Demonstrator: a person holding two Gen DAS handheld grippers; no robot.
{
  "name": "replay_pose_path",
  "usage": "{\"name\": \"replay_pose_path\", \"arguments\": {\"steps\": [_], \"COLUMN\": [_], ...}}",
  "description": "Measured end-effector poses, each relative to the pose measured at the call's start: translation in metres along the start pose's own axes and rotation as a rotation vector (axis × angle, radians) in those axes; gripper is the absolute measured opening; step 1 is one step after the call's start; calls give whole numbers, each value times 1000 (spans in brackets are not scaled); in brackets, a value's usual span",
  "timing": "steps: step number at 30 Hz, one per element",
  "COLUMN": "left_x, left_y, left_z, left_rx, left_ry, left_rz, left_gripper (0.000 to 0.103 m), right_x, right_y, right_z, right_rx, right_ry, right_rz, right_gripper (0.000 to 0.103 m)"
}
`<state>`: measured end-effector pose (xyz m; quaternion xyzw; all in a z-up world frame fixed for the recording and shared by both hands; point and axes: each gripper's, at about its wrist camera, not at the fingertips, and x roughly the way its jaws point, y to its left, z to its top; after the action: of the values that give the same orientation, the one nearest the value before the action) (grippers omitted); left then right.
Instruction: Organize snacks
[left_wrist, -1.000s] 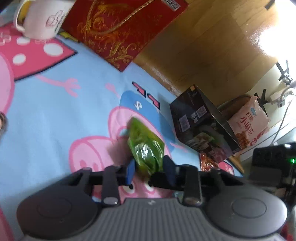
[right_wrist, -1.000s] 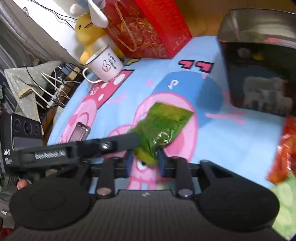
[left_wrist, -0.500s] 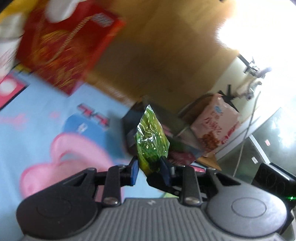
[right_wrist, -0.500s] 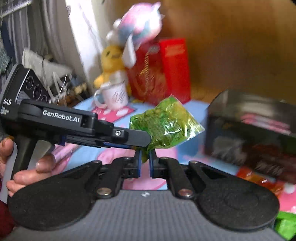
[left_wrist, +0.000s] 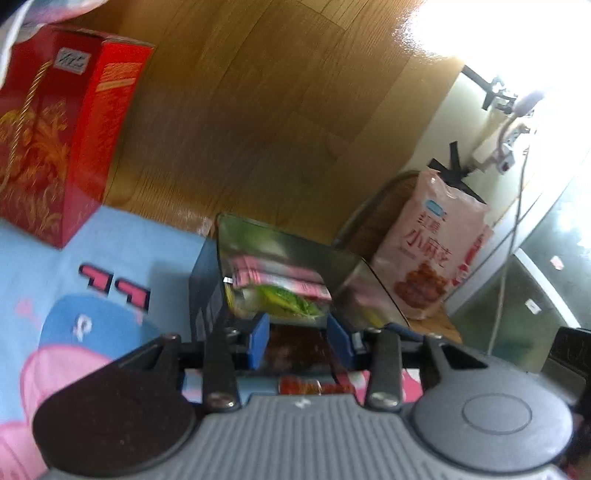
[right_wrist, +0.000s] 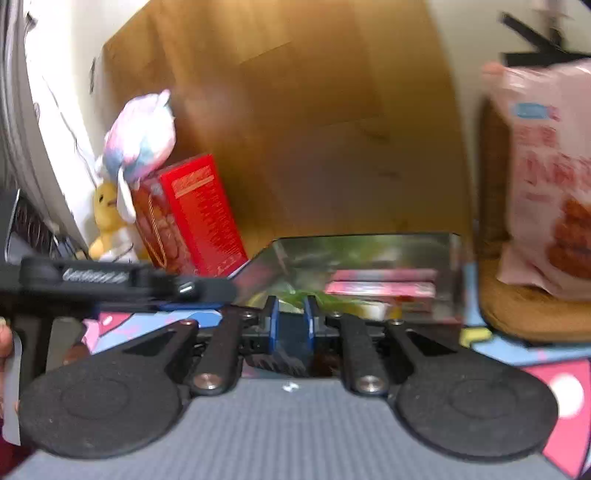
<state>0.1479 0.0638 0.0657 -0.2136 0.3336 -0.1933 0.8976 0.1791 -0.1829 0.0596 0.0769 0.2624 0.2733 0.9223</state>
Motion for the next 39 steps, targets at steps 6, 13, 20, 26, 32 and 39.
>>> {"name": "replay_pose_path", "arguments": {"steps": [6, 13, 20, 26, 32, 39], "left_x": [-10, 26, 6, -1, 35, 34], "left_y": [-12, -26, -35, -26, 8, 11], "left_z": [-34, -70, -103, -79, -59, -63], "left_rx": [46, 106, 125, 52, -95, -83], "left_ry": [56, 201, 287, 224, 232, 203], "left_rz": [-64, 24, 4, 35, 56, 11], "left_gripper": [37, 37, 40, 47, 49, 46], "right_x": [-52, -40, -4, 10, 19, 24], "right_y": [-37, -43, -64, -65, -72, -67], "right_z": [-32, -43, -40, -44, -42, -50], "right_rx": [124, 183, 226, 218, 265, 334], "right_ry": [-11, 110, 175, 209, 230, 243], "right_rz": [-51, 12, -15, -30, 13, 121], "right_gripper": [21, 21, 35, 40, 40, 24]}}
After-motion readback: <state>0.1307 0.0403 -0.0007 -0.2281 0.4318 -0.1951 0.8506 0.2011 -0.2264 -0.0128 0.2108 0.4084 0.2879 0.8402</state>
